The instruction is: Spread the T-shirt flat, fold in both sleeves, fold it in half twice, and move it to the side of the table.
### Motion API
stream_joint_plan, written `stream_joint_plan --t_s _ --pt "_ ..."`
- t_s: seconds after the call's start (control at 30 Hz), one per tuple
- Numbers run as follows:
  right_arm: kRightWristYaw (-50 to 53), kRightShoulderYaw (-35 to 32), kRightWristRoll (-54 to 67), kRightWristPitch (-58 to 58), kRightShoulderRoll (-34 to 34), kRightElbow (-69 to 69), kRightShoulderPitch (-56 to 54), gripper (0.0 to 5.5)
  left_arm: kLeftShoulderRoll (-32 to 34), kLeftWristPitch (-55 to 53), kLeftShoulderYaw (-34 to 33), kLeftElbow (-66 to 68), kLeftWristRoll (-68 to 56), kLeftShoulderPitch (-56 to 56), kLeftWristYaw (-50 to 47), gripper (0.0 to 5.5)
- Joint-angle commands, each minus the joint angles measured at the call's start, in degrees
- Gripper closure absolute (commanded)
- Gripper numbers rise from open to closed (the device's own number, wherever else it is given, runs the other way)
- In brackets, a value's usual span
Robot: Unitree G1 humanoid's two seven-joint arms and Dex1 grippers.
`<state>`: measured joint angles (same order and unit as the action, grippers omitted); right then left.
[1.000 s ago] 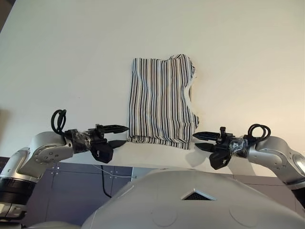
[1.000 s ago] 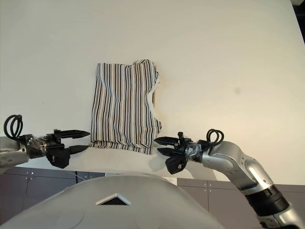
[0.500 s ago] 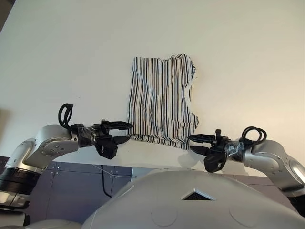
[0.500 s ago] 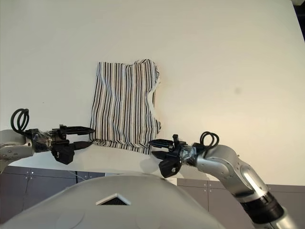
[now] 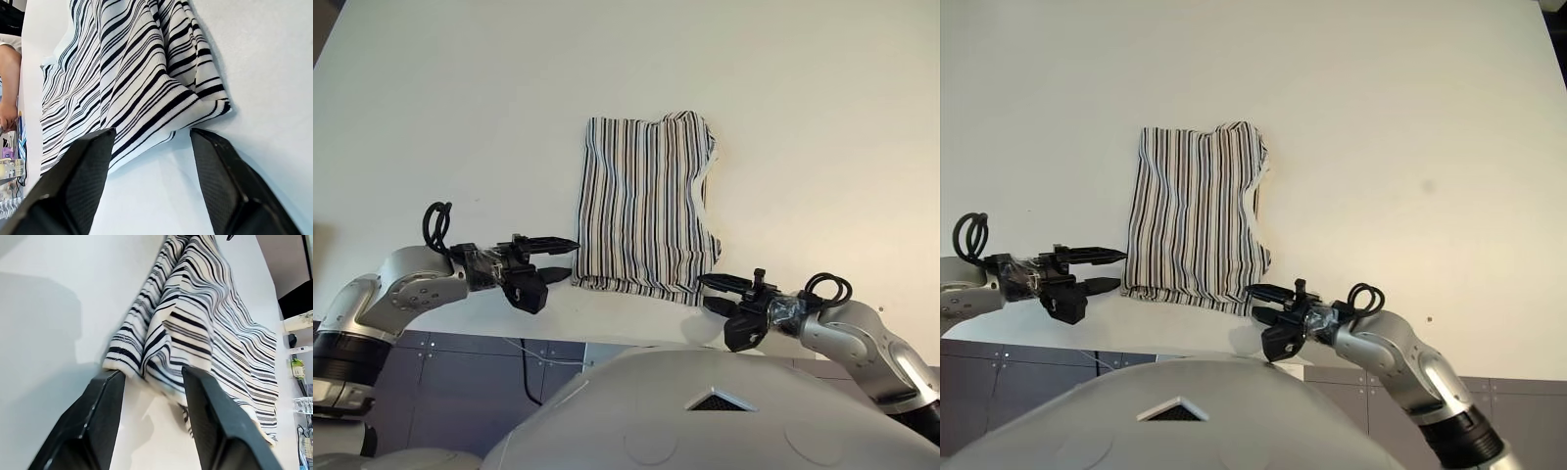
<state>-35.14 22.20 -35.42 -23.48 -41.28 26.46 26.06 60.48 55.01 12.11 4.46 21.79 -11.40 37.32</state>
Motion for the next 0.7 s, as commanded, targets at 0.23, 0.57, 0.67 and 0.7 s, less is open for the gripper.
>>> stream_joint_plan --t_s 0.23,0.57,0.67,0.7 --pt "-2.03 2.76 -1.74 3.25 2.22 -4.07 -7.28 3.70 -1.93 0.70 5.60 3.49 2.54 3.78 0.87 3.24" --pt "-2.21 2.96 1.53 -0.14 -0.21 -7.69 -9.66 5.40 -3.82 4.43 7.11 5.55 4.25 4.41 -2.47 5.09" --pt "-1.92 2.81 4.99 -0.44 0.43 -8.89 -9.49 5.40 -3.74 3.55 7.58 6.62 0.26 4.95 -1.68 5.39" --pt "-2.77 2.29 8.50 1.03 0.68 -7.77 -8.59 5.40 -3.49 -0.44 7.81 4.63 -5.71 4.10 0.33 5.39"
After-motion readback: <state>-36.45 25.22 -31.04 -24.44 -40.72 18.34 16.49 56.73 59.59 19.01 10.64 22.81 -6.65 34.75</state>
